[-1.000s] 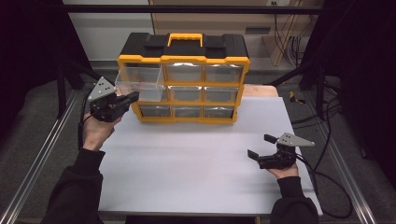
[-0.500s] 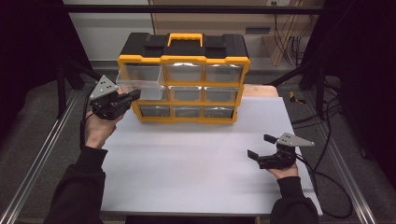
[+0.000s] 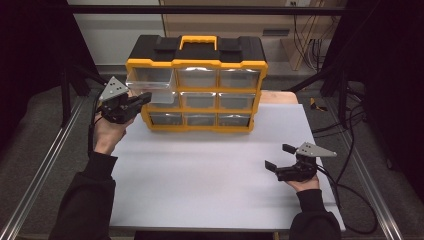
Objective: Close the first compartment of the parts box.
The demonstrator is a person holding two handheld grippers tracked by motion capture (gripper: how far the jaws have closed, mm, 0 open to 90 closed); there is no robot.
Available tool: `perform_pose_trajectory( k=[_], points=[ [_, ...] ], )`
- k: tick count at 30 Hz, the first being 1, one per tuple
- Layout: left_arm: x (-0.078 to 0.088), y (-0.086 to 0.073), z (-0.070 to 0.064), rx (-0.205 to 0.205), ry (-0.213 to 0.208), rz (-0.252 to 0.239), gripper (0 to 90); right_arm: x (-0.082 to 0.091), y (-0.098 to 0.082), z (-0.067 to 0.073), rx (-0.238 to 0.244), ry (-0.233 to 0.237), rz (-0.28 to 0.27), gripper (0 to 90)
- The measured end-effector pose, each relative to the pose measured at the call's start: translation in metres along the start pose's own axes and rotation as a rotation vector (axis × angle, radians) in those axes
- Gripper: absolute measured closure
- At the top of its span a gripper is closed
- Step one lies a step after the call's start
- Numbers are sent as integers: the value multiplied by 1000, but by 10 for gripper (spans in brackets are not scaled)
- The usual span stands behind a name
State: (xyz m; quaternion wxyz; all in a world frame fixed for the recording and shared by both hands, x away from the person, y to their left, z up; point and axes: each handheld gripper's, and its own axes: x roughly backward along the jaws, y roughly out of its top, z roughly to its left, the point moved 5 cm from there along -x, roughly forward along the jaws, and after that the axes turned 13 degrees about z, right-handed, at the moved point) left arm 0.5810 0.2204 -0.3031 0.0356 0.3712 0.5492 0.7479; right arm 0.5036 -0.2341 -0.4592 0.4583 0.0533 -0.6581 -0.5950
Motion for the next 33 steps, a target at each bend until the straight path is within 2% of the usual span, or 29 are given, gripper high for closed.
perform_pose_trajectory(
  k=[33],
  points=[
    [-14, 8, 7, -7, 18, 10, 898, 1, 0, 0, 0, 1, -4, 3]
  ],
)
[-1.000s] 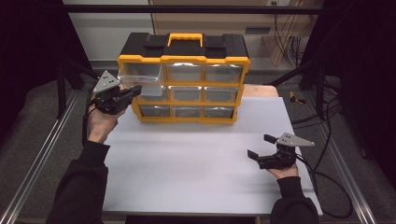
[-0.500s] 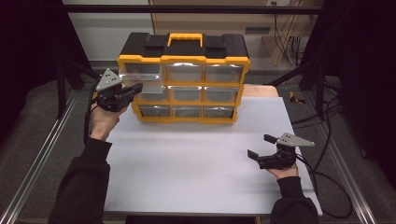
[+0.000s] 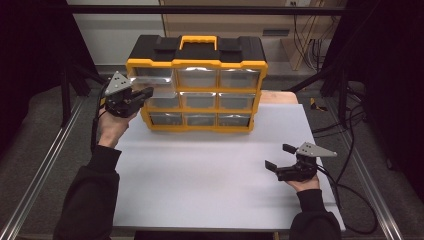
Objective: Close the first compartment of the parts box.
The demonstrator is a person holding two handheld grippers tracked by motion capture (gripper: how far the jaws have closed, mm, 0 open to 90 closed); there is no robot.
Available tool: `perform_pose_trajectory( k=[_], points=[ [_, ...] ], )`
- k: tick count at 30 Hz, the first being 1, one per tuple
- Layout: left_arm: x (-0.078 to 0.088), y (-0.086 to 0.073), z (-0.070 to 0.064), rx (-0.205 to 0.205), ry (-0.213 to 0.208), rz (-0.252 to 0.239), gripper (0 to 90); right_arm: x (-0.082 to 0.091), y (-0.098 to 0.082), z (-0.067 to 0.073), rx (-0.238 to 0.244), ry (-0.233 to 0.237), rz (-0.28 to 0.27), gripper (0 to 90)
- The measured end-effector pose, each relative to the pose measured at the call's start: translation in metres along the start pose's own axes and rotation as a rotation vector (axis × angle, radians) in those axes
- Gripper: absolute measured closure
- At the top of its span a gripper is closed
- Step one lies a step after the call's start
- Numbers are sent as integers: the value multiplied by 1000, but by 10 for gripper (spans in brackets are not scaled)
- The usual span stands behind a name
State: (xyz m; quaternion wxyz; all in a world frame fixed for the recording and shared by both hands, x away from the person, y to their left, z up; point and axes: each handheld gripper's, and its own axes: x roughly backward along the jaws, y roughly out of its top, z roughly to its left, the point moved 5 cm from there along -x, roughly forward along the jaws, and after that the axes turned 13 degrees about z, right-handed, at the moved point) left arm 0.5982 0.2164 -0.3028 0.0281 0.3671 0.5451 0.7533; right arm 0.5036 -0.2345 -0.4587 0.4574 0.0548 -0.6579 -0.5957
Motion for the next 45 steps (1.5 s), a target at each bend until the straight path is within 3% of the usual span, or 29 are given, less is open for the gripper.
perform_pose_trajectory(
  k=[45],
  points=[
    [-21, 10, 14, 13, 31, -9, 899, 0, 0, 0, 0, -1, -2, 3]
  ],
)
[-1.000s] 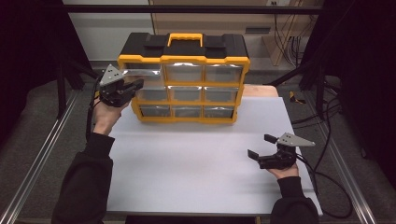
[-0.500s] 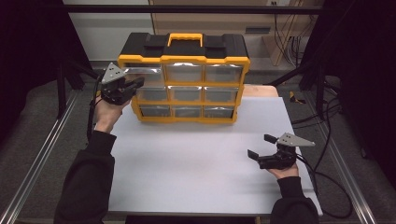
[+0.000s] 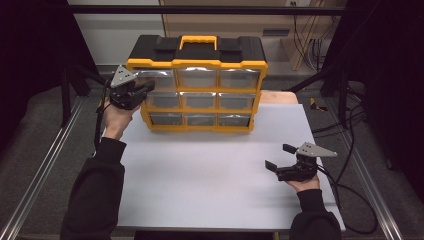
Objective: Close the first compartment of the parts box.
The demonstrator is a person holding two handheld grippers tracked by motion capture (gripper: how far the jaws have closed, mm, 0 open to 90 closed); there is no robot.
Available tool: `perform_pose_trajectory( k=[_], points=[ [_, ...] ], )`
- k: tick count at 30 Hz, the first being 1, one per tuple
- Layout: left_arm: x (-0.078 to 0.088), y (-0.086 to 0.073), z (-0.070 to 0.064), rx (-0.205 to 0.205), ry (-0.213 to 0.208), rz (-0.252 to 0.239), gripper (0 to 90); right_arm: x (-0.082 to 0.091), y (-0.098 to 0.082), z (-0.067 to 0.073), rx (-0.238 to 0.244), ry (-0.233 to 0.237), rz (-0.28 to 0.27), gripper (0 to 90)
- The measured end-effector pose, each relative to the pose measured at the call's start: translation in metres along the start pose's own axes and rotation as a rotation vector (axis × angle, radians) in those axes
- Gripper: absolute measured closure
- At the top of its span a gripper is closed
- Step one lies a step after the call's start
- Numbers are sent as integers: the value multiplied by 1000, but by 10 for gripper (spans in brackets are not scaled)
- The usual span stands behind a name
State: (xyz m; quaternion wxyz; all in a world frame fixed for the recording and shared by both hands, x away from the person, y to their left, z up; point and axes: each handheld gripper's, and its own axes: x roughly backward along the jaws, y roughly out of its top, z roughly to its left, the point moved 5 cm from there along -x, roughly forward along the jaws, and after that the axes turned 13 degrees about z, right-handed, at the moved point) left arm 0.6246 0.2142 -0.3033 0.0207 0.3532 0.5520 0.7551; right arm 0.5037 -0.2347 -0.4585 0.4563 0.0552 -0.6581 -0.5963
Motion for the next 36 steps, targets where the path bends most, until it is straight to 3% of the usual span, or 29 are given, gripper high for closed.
perform_pose_trajectory(
  k=[29, 33, 36],
  points=[
    [-9, -4, 6, 11, 36, 15, 899, 1, 0, 0, 1, 1, -2, 3],
    [-3, -4, 3, 20, 20, 1, 895, 1, 0, 0, -1, 3, -2, 3],
    [2, -5, -1, 31, -1, -8, 838, 1, 0, 0, 0, 2, -3, 3]
  ],
)
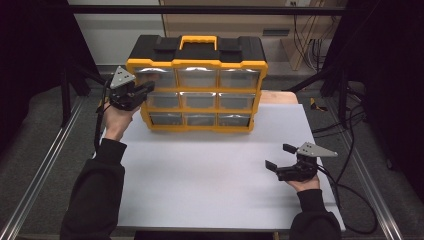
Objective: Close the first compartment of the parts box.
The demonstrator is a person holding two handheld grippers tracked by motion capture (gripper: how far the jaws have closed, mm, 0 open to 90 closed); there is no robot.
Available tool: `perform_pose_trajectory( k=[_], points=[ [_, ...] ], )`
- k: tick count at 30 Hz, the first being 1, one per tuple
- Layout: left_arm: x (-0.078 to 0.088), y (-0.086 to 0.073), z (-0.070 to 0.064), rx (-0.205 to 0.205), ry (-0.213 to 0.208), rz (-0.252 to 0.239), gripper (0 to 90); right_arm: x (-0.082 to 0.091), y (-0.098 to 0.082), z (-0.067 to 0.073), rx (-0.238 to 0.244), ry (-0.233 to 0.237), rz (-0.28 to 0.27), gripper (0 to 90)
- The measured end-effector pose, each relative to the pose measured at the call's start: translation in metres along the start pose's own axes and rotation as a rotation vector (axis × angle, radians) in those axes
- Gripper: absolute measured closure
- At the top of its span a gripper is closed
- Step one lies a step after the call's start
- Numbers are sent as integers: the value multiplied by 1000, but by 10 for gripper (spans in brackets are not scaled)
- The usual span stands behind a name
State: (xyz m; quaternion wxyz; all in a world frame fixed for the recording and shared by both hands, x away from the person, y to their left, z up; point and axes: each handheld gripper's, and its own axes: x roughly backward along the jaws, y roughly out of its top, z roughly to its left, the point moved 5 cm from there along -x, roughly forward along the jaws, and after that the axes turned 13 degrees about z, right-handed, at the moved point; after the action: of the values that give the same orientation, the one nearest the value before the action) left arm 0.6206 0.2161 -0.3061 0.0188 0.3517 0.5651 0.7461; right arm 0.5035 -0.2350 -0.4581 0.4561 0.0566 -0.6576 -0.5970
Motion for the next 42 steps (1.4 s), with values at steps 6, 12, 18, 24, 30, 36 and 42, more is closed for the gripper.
perform_pose_trajectory(
  k=[6, 12, 18, 24, 30, 36, 42],
  points=[
    [5, -8, -4, 28, -41, 6, 644, 0, 0, 0, 0, -1, 1, 3],
    [10, -15, -13, 39, -110, -2, 375, 0, 0, 0, -2, -1, 1, 3],
    [15, -23, -24, 49, -161, -10, 167, 0, 0, 0, -2, -1, -2, 3],
    [20, -35, -33, 69, -225, -23, 57, 0, 0, 0, -2, 0, -2, 3],
    [25, -50, -43, 51, -255, -32, 22, 0, 0, 0, -2, -1, -2, 3],
    [28, -69, -49, 51, -267, -49, 18, 0, 0, 0, -3, 1, -3, 3],
    [26, -90, -50, 57, -277, -32, 17, -1, 0, 1, -2, 0, 0, 3]
  ],
)
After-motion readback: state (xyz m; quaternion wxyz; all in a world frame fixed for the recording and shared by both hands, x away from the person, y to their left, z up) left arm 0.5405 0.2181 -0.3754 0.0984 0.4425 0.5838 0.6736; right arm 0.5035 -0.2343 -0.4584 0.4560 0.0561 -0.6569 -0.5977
